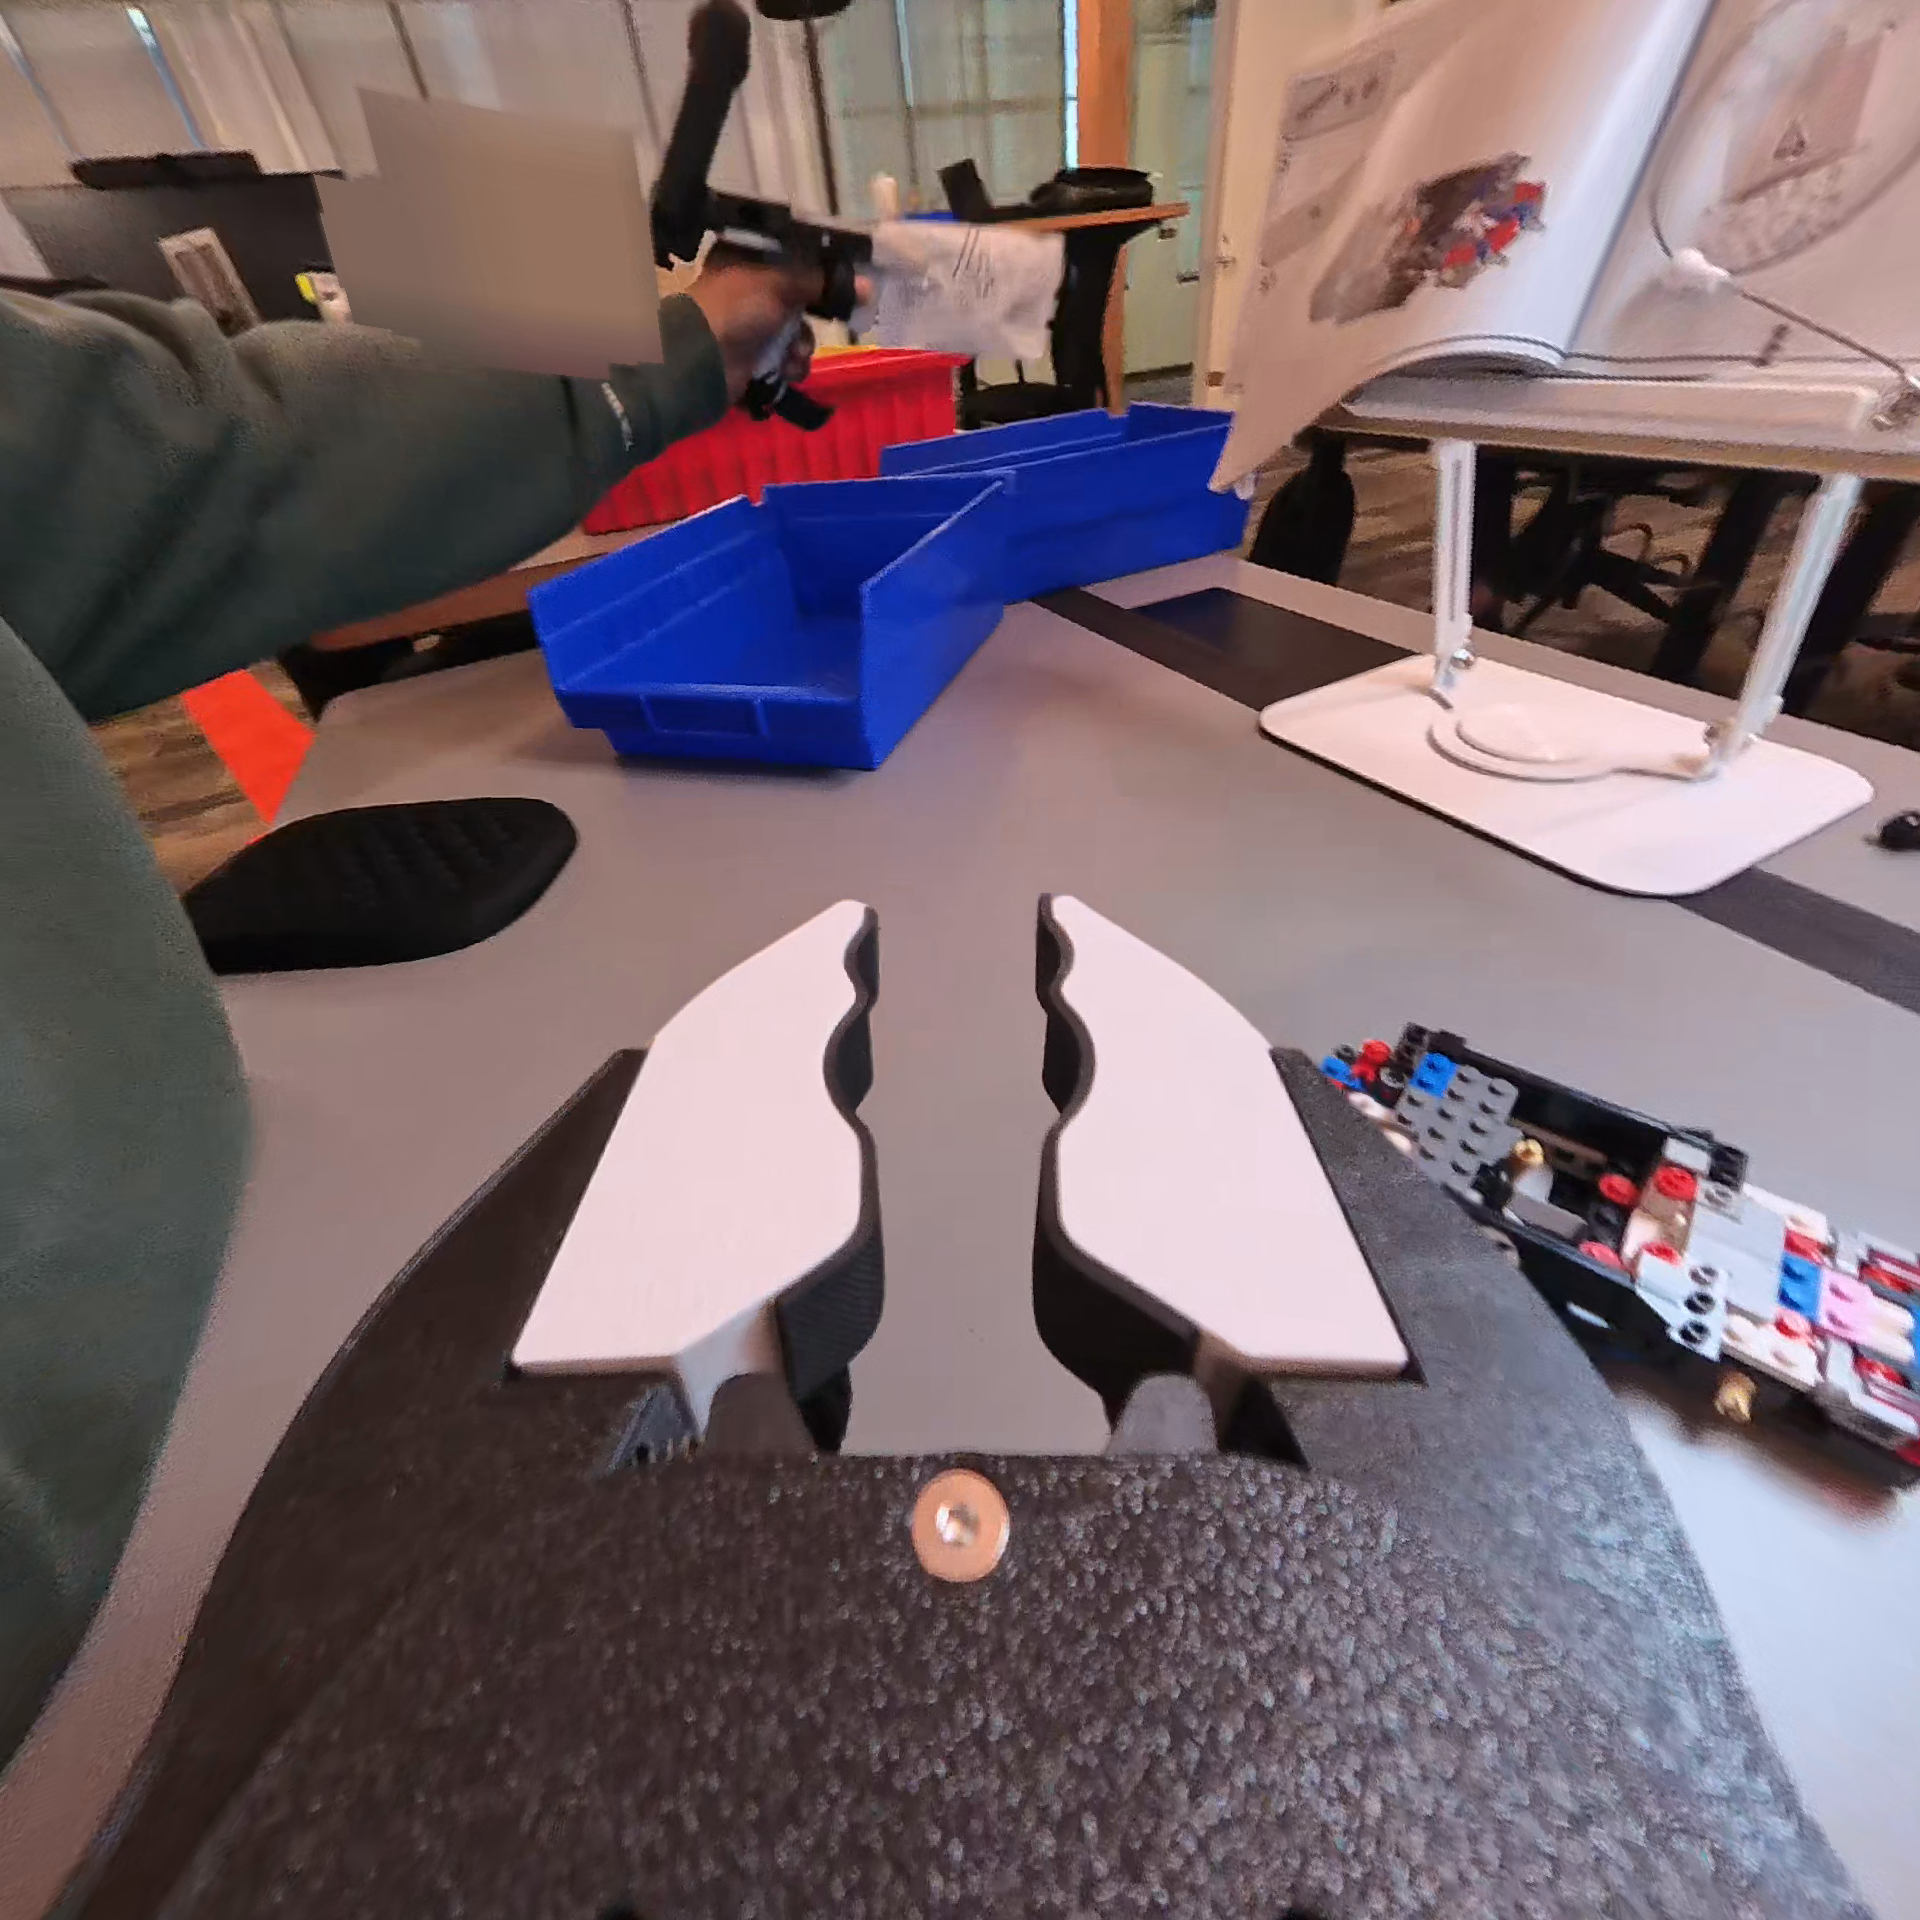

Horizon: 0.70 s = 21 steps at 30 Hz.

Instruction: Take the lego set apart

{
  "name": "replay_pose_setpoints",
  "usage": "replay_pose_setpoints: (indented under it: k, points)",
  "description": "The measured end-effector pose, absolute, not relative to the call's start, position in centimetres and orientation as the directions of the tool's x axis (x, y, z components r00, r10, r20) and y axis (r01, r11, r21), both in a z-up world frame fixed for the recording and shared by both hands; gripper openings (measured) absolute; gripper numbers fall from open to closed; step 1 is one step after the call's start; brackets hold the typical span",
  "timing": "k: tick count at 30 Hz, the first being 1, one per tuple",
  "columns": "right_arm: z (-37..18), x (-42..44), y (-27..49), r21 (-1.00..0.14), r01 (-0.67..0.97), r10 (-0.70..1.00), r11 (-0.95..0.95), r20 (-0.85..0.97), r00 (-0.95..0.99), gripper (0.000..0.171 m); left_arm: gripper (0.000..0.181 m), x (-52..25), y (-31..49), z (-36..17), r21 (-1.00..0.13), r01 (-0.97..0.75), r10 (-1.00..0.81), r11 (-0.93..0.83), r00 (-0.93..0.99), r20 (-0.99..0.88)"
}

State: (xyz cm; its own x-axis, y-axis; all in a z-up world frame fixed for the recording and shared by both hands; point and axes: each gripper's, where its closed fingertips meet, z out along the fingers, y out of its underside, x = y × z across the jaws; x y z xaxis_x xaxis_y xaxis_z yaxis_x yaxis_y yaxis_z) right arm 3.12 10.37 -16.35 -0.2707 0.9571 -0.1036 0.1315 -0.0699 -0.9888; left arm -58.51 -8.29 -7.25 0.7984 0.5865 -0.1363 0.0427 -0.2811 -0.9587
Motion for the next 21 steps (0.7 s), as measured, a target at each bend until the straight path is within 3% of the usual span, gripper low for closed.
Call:
replay_pose_setpoints:
  k: [3,8,12,15,21]
  points:
    - [-17.0,2.9,11.8,-0.984,0.136,0.97,-0.111,-0.137,-0.202,0.024,0.001,-62.9,-7.7,-13.1,-0.915,0.135,0.568,-0.38,0.815,-0.115]
    - [-17.3,2.0,14.0,-0.981,0.11,0.975,-0.16,-0.174,-0.139,0.018,0.001,-63.7,-5.0,-19.1,-0.846,0.215,0.429,-0.488,0.903,-0.019]
    - [-18.0,1.1,14.3,-0.98,0.138,0.977,-0.144,-0.164,-0.14,0.016,0.004,-63.5,-3.8,-20.8,-0.787,0.194,0.368,-0.586,0.929,-0.045]
    - [-18.4,0.9,14.1,-0.979,0.159,0.978,-0.125,-0.149,-0.146,0.015,0.013,-62.9,-4.4,-24.1,-0.644,0.247,0.346,-0.724,0.938,-0.029]
    - [-18.7,1.1,14.0,-0.979,0.173,0.982,-0.104,-0.128,-0.139,0.014,0.016,-63.1,-4.4,-24.7,-0.587,0.272,0.355,-0.762,0.935,-0.027]
